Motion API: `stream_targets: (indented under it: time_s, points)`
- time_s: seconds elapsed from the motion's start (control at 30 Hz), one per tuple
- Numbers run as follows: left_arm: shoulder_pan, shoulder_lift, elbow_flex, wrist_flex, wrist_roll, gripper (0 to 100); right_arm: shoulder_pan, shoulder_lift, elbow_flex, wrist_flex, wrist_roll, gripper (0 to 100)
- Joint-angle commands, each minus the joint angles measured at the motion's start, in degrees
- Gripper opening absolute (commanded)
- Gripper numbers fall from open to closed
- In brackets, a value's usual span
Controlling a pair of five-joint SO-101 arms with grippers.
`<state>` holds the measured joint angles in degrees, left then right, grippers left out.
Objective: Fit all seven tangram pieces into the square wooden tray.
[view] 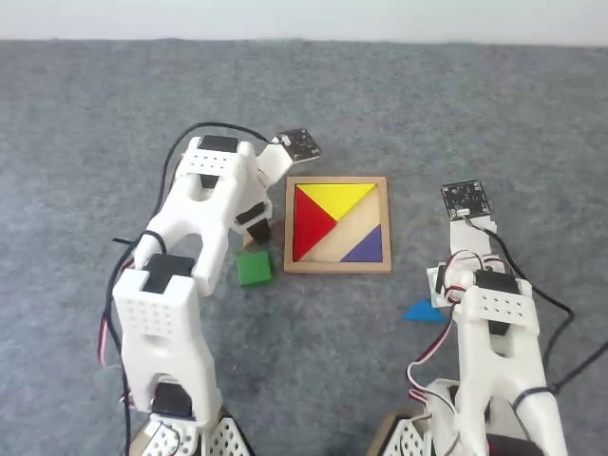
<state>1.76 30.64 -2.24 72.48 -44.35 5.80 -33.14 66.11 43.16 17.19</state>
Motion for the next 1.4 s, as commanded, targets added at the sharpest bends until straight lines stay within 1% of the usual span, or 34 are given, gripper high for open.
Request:
stream_targets:
  time_s: [0.0, 0.1, 0.17, 0.27, 0.4, 0.8, 0.93, 1.07, 1.13, 1.23, 1.37]
  points:
    - [-1.1, -0.6, -2.0, 0.3, 0.9, 21, 0.6, -1.9, -0.2, -1.2, -0.5, 8.4]
    - [-1.1, -0.5, -2.0, 2.1, 4.2, 21, 0.6, -1.9, -0.2, -1.2, -0.5, 8.4]
    - [-1.0, -0.3, -2.0, 3.7, 4.5, 21, 0.6, -1.9, -0.2, -1.2, -0.5, 8.4]
    - [-0.7, -0.2, -2.1, 3.9, 5.8, 20, 0.6, -1.9, -0.2, -1.2, -0.5, 8.4]
    - [0.3, -0.1, -2.1, 4.2, 4.0, 20, 0.6, -1.9, -0.2, -1.2, -0.5, 8.4]
    - [0.6, 0.9, -3.8, 4.0, 3.5, 21, 0.6, -1.9, -0.2, -1.2, -0.5, 8.4]
    - [0.6, 3.1, -7.5, 6.9, 1.3, 22, 0.6, -1.9, -0.2, -1.2, -0.5, 8.4]
    - [0.6, 6.7, -12.4, 10.7, 1.3, 22, 0.6, -2.0, -0.2, -1.2, -0.5, 8.4]
    - [0.6, 8.1, -14.5, 12.1, 1.3, 20, 0.6, -2.0, -0.2, -1.2, -0.5, 8.4]
    - [0.6, 9.5, -16.6, 13.7, 1.2, 18, 0.6, -2.1, -0.1, -1.2, -0.5, 8.4]
    - [0.6, 9.5, -16.5, 13.8, 0.4, 18, 0.6, -2.1, -0.1, -1.2, -0.5, 8.4]
